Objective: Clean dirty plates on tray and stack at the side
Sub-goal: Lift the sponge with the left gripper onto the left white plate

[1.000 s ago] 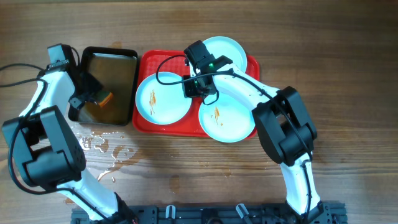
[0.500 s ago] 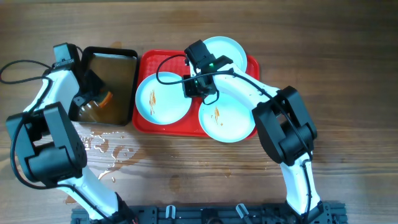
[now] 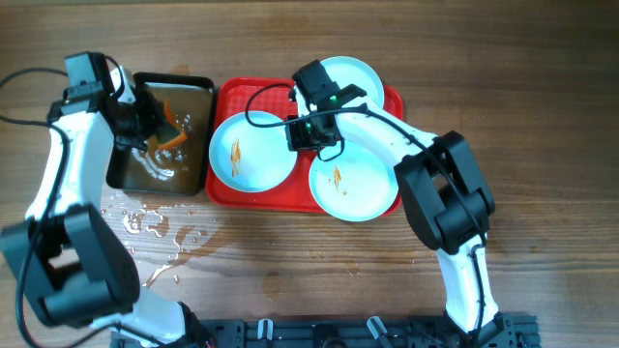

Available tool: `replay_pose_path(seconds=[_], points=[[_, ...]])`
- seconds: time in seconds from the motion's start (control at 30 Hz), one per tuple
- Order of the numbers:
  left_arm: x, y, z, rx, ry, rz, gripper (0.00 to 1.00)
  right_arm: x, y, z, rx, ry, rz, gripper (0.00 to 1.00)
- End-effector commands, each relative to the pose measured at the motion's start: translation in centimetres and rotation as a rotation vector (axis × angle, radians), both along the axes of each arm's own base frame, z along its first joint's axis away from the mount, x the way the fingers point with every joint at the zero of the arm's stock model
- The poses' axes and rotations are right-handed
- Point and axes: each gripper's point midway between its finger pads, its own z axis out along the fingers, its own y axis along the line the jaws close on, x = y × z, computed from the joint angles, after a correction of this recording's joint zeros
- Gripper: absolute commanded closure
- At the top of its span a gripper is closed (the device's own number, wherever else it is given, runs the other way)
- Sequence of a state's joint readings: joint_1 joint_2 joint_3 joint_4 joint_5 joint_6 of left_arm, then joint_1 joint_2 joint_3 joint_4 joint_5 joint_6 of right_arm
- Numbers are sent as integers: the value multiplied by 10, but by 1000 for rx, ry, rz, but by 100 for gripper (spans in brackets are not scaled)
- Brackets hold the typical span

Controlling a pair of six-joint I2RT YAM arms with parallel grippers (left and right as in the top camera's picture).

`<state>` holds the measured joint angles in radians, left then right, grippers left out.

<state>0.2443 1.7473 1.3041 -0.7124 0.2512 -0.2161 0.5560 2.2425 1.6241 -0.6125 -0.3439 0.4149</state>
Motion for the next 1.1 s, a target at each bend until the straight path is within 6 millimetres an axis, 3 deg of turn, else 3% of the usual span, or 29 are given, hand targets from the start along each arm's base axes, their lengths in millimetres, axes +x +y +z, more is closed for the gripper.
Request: replay_pose_path(seconds=[0.0,0.2,0.33,0.57,0.67,0.93,1.07], points=[[1,-35,18,4,-40,-157,96,-4,2,-9,47,47,26,96],[1,-88,13,27,-35,-307,96,-6,0,-9,42,53,33,96],[-1,-111,-10,42,22,-364,96,-6,0,-9,41,55,33,96],[-9,-137,-64,40,150,-430,96,-7,0,-10,38,57,33,96],[-18,-126,-89,116,252,-353,96,-7,0,-10,38,58,34,96],[-54,-120,-95,113,413,-303,96,-7,0,-10,38,56,36,96],[-68,-156,-87,-82,407,-491,96,-6,0,-10,40,53,36,96]])
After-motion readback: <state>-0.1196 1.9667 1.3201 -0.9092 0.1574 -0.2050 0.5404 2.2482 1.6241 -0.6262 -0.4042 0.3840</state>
